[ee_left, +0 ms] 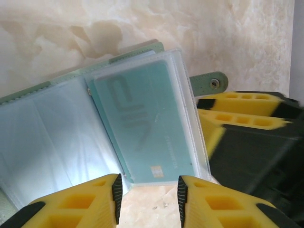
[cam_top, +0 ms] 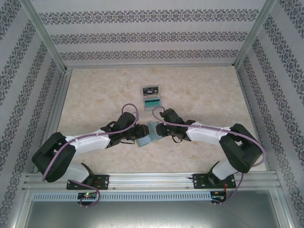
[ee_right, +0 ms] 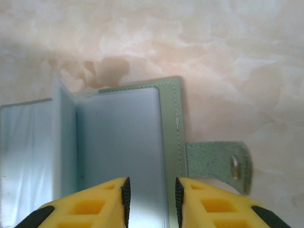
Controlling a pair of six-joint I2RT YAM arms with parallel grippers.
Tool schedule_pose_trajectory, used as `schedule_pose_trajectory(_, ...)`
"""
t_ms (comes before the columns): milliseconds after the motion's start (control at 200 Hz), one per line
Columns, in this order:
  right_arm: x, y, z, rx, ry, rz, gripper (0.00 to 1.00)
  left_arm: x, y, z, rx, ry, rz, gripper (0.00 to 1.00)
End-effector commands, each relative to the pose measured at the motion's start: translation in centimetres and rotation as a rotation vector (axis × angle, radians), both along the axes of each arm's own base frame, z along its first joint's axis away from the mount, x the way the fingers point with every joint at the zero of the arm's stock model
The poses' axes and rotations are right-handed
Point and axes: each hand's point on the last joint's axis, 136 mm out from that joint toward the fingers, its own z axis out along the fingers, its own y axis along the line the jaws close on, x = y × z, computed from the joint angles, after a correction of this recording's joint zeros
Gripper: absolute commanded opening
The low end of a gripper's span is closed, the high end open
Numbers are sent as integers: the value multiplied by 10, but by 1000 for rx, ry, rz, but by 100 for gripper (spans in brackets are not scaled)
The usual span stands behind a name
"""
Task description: Take the credit cards out of the card holder
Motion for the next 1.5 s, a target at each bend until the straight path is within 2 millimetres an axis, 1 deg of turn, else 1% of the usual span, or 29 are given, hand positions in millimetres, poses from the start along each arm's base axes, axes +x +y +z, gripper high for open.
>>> schedule_pose_trajectory(0, 4, -9, 20, -2, -61, -27, 34, 0, 3, -10, 6, -5, 36, 35)
schedule_pose_trajectory(65, 5, -3, 27, 16, -69, 4, 33, -1, 5, -15, 1, 6, 54, 33)
schedule_pose_trajectory(165, 5, 6, 25, 19, -41, 35, 32, -1, 5, -16, -14, 9, 64, 32)
schedule_pose_trajectory(305, 8, 15, 11, 6, 1, 55, 29, 0, 5, -15, -25, 8, 71, 32)
schedule_pose_trajectory(490, 9, 16, -7, -18, 42, 58, 24, 0, 3, -15, -34, 10, 69, 32)
schedule_pose_trajectory(659, -1, 22, -26, -7, 104, 75, 21, 1, 1, -17, -30, 17, 63, 32)
schedule_pose_trajectory(799, -9, 29, -36, -7, 136, 97, 21, 2, -3, -24, -39, 33, 62, 32)
schedule_pose_trajectory(1004, -15, 36, -37, 10, 150, 110, 21, 4, -8, -28, -56, 45, 63, 31)
schedule_pose_trajectory(1494, -22, 47, -36, 47, 165, 132, 21, 3, -2, -38, -27, 66, 80, 31)
